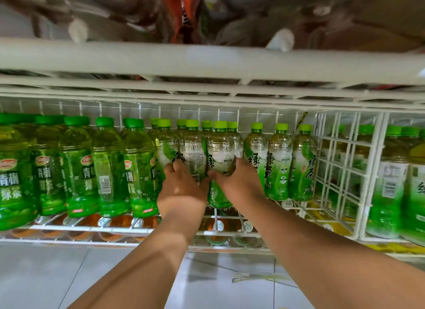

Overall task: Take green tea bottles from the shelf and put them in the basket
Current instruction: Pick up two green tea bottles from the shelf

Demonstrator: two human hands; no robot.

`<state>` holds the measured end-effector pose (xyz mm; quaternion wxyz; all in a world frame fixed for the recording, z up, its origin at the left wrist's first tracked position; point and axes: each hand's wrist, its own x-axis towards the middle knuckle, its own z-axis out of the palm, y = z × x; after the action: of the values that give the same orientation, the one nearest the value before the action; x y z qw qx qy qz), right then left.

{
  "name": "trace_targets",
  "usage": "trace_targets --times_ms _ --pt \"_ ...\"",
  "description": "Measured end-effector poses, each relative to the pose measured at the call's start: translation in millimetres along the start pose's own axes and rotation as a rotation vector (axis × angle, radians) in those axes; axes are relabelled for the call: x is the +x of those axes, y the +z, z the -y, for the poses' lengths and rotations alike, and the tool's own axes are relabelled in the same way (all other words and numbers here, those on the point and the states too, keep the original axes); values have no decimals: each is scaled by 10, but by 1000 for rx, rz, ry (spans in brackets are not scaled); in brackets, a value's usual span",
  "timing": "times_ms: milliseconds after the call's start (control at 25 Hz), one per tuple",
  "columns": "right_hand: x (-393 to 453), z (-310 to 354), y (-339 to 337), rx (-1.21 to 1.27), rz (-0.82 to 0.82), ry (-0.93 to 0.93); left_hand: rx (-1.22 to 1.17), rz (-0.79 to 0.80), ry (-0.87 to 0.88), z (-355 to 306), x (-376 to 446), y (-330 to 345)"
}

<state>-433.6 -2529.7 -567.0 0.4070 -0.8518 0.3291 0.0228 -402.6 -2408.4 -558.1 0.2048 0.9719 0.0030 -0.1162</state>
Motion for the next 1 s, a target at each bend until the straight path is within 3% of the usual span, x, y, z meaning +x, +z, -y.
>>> trace_targets --times_ms 120,240,520,640,800,920,1000 --pt "-143 -91 -103 -184 22 -84 -7 -70 202 153 -190 -16" --pt "-312 -133 -254 -414 16 -244 130 -102 340 252 -244 -89" --pt "-608 -249 -583 -625 25 -522 563 -12 354 267 -467 -376" --pt "-753 -277 -642 -660 4 -529 614 -25 351 226 -613 -500" --pt "-905 -197 -919 -776 94 -448 552 -89 407 244 -913 -638" --pt "-1192 -103 -1157 -719 130 -487 533 -138 449 164 -1197 -838" --pt "-1460 -103 -1306 -693 71 -530 527 -161 472 97 -1424 -963"
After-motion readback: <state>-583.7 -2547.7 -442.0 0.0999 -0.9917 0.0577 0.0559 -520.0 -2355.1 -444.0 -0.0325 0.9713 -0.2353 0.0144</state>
